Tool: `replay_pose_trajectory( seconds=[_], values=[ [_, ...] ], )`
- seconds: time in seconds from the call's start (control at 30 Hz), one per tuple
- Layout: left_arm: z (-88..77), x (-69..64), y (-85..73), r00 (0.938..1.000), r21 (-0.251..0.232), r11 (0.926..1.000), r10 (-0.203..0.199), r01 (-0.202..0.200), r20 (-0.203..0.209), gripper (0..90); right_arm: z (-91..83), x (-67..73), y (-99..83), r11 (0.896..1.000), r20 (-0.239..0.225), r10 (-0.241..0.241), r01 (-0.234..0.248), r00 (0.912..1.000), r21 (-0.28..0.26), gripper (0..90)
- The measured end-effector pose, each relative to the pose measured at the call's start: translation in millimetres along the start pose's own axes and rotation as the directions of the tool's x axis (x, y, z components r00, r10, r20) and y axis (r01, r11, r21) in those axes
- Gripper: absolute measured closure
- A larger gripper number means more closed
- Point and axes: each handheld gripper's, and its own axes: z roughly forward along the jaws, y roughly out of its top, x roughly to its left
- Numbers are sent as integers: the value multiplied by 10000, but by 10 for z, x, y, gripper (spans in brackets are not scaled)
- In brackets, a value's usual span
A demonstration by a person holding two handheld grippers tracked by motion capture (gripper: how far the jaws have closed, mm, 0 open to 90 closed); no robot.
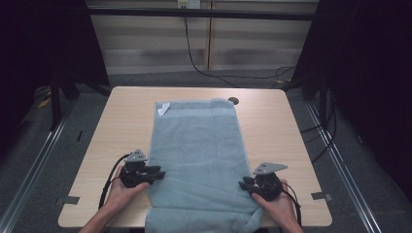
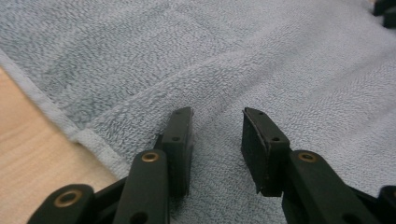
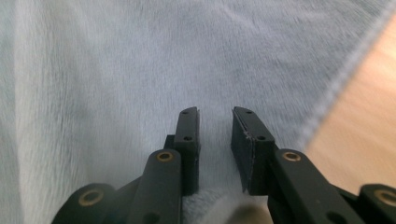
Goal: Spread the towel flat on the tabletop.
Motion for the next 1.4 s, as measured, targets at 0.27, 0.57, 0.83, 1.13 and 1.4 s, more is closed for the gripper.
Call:
replay_pose_trajectory(
  seconds=[0.27,0.57,0.83,1.13,1.4],
  values=[
    [-50,-249,-86,9986,312,9989,333,-346,412,606,-282,253,-295,9998,-674,-113,123,9977,145,701],
    [-361,-423,-329,9926,850,9960,177,-281,1199,633,-320,396,-153,9990,-1325,-253,202,9909,-399,615],
    [-149,-12,263,9987,-416,9991,62,-41,515,612,-66,-139,447,9934,-564,-225,160,9982,-1136,583],
    [348,501,490,9956,-523,9957,-795,769,-489,598,576,-635,697,9950,-102,558,-565,9984,-826,536],
    [281,380,323,9991,-306,9995,-25,12,-434,600,540,-459,535,9994,15,-311,311,9995,-179,491]
  ],
)
